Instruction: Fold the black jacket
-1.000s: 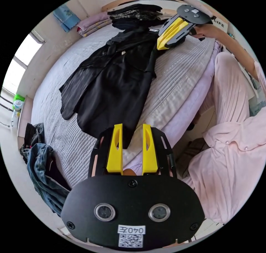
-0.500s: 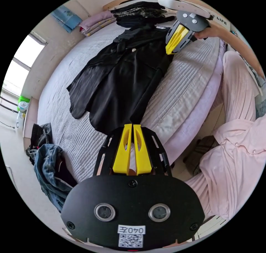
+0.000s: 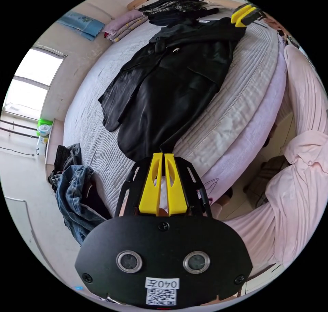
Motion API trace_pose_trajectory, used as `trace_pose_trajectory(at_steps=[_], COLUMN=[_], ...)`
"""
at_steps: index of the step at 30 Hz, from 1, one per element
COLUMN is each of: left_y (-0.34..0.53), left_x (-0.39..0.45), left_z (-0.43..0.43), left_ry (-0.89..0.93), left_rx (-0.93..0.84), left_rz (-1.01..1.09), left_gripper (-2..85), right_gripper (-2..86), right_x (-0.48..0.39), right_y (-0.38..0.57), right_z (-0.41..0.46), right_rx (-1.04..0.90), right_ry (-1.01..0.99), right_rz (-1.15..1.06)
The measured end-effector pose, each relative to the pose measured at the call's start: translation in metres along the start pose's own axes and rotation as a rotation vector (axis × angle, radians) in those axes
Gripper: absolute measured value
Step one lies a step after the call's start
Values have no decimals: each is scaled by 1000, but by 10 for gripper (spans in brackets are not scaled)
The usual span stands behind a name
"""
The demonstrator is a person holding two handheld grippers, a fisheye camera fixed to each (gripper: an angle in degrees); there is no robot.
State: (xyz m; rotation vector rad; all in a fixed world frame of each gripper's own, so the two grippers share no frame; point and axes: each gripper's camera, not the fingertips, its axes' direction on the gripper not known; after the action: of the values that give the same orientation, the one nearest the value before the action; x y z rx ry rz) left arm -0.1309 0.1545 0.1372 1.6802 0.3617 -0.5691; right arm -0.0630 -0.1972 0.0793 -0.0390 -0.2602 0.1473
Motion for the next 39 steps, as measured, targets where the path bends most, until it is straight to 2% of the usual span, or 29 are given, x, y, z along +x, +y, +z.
trace_pose_trajectory(at_steps=[2, 4, 6, 9, 11, 13, 15, 18, 19, 22, 25, 29, 32, 35, 39], left_y=[-1, -3, -6, -10, -10, -10, -12, -16, -17, -22, -25, -26, -28, -32, -37], left_x=[4, 8, 14, 18, 18, 15, 15, 19, 19, 21, 20, 18, 16, 13, 4], left_z=[1, 4, 7, 8, 9, 10, 11, 12, 12, 15, 15, 14, 14, 12, 2], left_ry=[-8, -13, -24, -44, -59, -34, -42, -63, -65, -70, -75, -64, -59, -69, -71], left_rx=[-3, -14, -36, -52, -58, -54, -68, -81, -85, -99, -101, -100, -99, -97, -74], left_rz=[-6, -10, -14, -20, -21, -35, -43, -29, -26, -24, -32, -43, -53, -62, -77], left_gripper=[-2, -2, -2, -3, -3, -3, -3, -3, -3, -3, -3, -3, -3, -3, -4], right_gripper=[40, 3, -4, -8, -8, -8, -6, 8, 57, 130, 126, 104, 98, 98, 86], right_x=[69, 100, 117, 138, 152, 159, 158, 145, 133, 91, 40, -20, -39, -47, -51], right_y=[32, 49, 56, 59, 71, 86, 97, 115, 119, 114, 106, 99, 95, 88, 73], right_z=[-7, -7, 1, 30, 59, 57, 50, 12, 0, -4, 10, 35, 63, 72, 83], right_rx=[2, 58, 86, 54, -105, -91, -138, 17, 64, 19, -29, 17, -49, -21, -55], right_ry=[-9, -34, -55, -210, -94, -73, 62, -26, -50, 51, 263, 493, 587, 678, 682], right_rz=[219, 291, 313, 323, 364, 391, 376, 297, 234, 33, -193, -442, -556, -598, -647])
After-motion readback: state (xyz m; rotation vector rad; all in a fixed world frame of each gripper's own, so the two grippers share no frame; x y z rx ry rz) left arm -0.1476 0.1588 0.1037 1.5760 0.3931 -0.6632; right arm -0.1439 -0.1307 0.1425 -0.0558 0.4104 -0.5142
